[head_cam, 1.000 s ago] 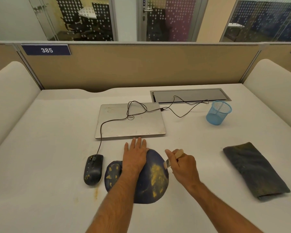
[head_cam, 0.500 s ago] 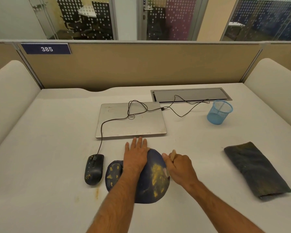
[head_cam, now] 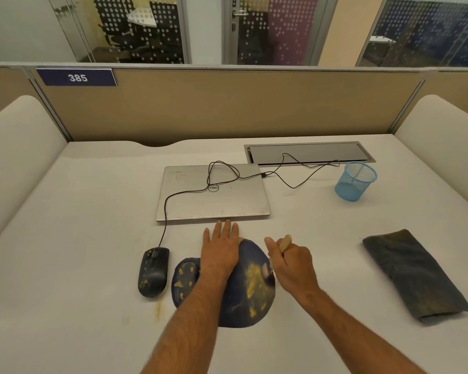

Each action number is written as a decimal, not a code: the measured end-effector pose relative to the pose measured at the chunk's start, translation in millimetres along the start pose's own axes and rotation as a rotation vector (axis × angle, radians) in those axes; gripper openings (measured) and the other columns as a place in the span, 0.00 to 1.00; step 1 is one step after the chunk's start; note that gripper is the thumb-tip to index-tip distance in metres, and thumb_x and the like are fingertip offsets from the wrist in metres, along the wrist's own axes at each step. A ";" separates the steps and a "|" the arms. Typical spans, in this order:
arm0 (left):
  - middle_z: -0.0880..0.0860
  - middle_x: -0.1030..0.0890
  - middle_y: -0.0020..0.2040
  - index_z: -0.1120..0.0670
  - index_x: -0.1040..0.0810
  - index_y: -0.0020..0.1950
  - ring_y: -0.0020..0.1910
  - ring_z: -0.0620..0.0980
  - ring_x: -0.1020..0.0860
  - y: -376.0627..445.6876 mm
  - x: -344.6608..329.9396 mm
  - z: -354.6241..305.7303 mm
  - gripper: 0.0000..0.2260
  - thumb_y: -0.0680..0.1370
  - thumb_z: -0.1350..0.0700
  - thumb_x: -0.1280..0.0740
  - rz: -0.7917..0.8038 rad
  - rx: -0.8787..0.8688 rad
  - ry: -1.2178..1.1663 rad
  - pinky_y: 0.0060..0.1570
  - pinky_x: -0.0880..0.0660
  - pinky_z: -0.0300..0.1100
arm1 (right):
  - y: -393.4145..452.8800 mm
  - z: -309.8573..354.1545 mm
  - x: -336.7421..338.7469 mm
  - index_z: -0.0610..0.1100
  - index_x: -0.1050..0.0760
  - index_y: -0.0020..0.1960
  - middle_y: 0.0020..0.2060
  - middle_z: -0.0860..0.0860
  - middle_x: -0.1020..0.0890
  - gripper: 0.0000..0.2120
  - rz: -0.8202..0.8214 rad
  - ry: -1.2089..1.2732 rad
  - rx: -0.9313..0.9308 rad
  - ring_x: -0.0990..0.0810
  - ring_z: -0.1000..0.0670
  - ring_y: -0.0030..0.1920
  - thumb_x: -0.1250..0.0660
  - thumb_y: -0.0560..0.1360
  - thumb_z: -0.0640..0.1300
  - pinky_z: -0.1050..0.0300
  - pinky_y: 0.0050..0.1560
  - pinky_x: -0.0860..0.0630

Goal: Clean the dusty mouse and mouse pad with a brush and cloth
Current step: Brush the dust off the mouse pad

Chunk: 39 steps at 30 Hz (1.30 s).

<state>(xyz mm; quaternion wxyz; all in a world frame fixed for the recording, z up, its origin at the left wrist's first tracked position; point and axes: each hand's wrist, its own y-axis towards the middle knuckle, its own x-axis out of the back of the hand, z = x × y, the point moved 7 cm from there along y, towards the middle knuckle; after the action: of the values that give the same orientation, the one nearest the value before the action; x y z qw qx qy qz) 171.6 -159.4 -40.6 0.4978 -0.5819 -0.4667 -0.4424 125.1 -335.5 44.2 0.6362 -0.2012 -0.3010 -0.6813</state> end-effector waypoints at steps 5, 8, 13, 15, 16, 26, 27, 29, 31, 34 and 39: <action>0.53 0.55 0.82 0.51 0.55 0.82 0.80 0.56 0.56 0.1 0.6 -0.1 0.26 0.86 0.47 0.52 0.011 -0.002 0.005 0.76 0.58 0.58 | -2.9 -1.3 -12.2 0.49 0.28 0.31 0.25 0.55 0.24 0.24 0.129 -0.090 -0.012 0.24 0.54 0.27 0.47 0.76 0.63 0.68 0.30 0.32; 0.53 0.55 0.82 0.51 0.56 0.81 0.80 0.56 0.56 0.1 1.0 -0.4 0.26 0.86 0.47 0.52 0.011 -0.002 0.010 0.76 0.58 0.58 | -2.8 -0.5 -7.5 0.52 0.32 0.25 0.19 0.56 0.29 0.25 0.072 -0.032 -0.038 0.27 0.55 0.22 0.47 0.75 0.63 0.68 0.25 0.35; 0.53 0.54 0.82 0.51 0.55 0.81 0.80 0.56 0.56 0.2 0.9 -0.5 0.26 0.86 0.46 0.52 0.006 -0.003 -0.001 0.76 0.58 0.58 | 1.7 4.1 -5.1 0.44 0.24 0.38 0.29 0.53 0.22 0.20 0.022 -0.047 0.020 0.22 0.52 0.30 0.42 0.78 0.58 0.67 0.31 0.29; 0.53 0.54 0.82 0.51 0.55 0.82 0.80 0.56 0.56 0.6 0.7 -0.5 0.26 0.86 0.46 0.52 0.006 -0.005 -0.004 0.76 0.58 0.58 | -0.2 0.3 -14.0 0.46 0.25 0.36 0.28 0.52 0.22 0.21 0.118 -0.102 0.007 0.22 0.53 0.30 0.42 0.79 0.58 0.65 0.32 0.28; 0.53 0.54 0.82 0.51 0.55 0.82 0.80 0.56 0.56 1.0 0.6 -0.3 0.26 0.86 0.46 0.52 0.003 -0.005 -0.004 0.76 0.58 0.58 | -1.2 -1.5 -16.3 0.47 0.27 0.32 0.26 0.53 0.24 0.23 0.147 -0.117 -0.012 0.24 0.53 0.28 0.43 0.79 0.59 0.65 0.30 0.31; 0.53 0.53 0.82 0.52 0.53 0.81 0.80 0.56 0.56 1.1 -0.9 1.3 0.24 0.86 0.48 0.53 -0.017 -0.001 -0.034 0.77 0.57 0.59 | -0.8 3.4 -15.3 0.47 0.23 0.36 0.29 0.55 0.21 0.20 0.080 -0.109 0.050 0.23 0.55 0.29 0.41 0.78 0.59 0.71 0.31 0.34; 0.53 0.53 0.82 0.51 0.53 0.81 0.80 0.56 0.56 1.3 -1.1 1.3 0.24 0.86 0.48 0.53 -0.018 -0.001 -0.034 0.76 0.57 0.59 | -2.0 1.5 -17.4 0.48 0.26 0.32 0.26 0.55 0.23 0.22 0.108 -0.112 0.030 0.25 0.55 0.28 0.42 0.78 0.60 0.71 0.30 0.35; 0.53 0.53 0.82 0.51 0.54 0.81 0.80 0.56 0.56 2.2 -1.3 1.1 0.24 0.86 0.48 0.53 -0.010 0.000 -0.032 0.76 0.58 0.59 | -1.9 0.4 -15.0 0.51 0.30 0.27 0.22 0.55 0.27 0.24 0.084 -0.025 -0.028 0.27 0.55 0.24 0.44 0.75 0.62 0.68 0.27 0.35; 0.53 0.54 0.82 0.51 0.54 0.82 0.80 0.56 0.56 3.3 -1.7 1.0 0.25 0.86 0.47 0.53 -0.002 0.002 -0.031 0.76 0.58 0.58 | 0.5 3.0 -8.5 0.51 0.30 0.28 0.22 0.55 0.27 0.22 -0.006 0.033 -0.023 0.25 0.54 0.24 0.44 0.75 0.62 0.68 0.26 0.32; 0.53 0.53 0.82 0.51 0.54 0.81 0.80 0.55 0.56 2.4 -1.6 0.9 0.25 0.86 0.47 0.52 -0.012 -0.001 -0.035 0.76 0.58 0.58 | 2.5 10.0 -8.5 0.47 0.25 0.36 0.28 0.54 0.22 0.20 -0.016 -0.020 0.051 0.22 0.53 0.29 0.42 0.76 0.60 0.67 0.30 0.28; 0.53 0.53 0.82 0.51 0.54 0.81 0.80 0.55 0.56 2.3 -1.4 0.9 0.25 0.86 0.47 0.52 -0.010 -0.001 -0.037 0.76 0.58 0.58 | 0.1 1.4 -19.7 0.48 0.28 0.27 0.22 0.54 0.25 0.27 0.121 -0.064 -0.033 0.25 0.55 0.25 0.48 0.75 0.65 0.66 0.28 0.32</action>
<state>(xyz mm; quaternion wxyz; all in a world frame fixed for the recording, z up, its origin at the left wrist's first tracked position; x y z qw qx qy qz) 173.6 -158.8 -42.5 0.4868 -0.5878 -0.4786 -0.4341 127.2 -319.8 32.4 0.6628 -0.2515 -0.2972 -0.6396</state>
